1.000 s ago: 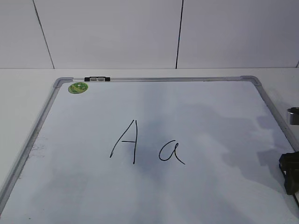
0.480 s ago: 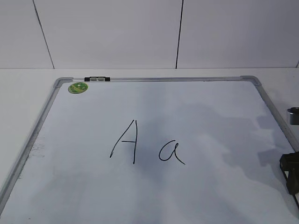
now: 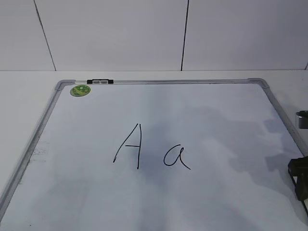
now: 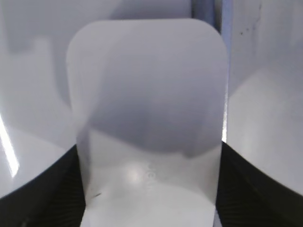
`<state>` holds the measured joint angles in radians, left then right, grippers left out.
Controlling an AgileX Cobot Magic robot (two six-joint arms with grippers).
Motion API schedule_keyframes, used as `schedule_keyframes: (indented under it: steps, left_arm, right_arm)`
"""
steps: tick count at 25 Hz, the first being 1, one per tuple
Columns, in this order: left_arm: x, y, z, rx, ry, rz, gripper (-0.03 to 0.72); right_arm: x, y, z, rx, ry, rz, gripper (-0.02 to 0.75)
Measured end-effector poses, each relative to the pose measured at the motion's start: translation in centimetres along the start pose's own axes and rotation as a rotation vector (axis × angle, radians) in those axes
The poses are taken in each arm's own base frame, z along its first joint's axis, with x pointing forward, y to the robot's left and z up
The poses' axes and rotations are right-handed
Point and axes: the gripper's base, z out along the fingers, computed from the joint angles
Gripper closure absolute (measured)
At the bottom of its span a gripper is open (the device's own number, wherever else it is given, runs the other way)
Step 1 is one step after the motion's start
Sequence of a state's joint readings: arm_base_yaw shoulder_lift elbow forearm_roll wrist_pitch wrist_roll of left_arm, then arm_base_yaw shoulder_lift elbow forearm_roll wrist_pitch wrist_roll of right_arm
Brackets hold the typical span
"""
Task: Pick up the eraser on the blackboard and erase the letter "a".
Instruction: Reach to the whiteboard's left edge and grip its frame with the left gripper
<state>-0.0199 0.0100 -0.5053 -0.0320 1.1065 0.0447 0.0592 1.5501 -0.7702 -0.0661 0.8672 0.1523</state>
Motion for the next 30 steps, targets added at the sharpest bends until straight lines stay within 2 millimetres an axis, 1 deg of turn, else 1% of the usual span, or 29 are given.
schedule_keyframes:
  steps: [15, 28, 30]
  left_arm:
    - [0.0, 0.0, 0.0, 0.0, 0.0, 0.0, 0.449]
    - [0.0, 0.0, 0.0, 0.0, 0.0, 0.0, 0.449]
    - [0.0, 0.0, 0.0, 0.0, 0.0, 0.0, 0.449]
  right_arm:
    - [0.2, 0.1, 0.0, -0.013, 0.028, 0.015, 0.171]
    - [0.7, 0.3, -2.7, -0.066, -0.052, 0.052, 0.172]
    - [0.8, 0.7, -2.9, -0.069, -0.059, 0.038, 0.172]
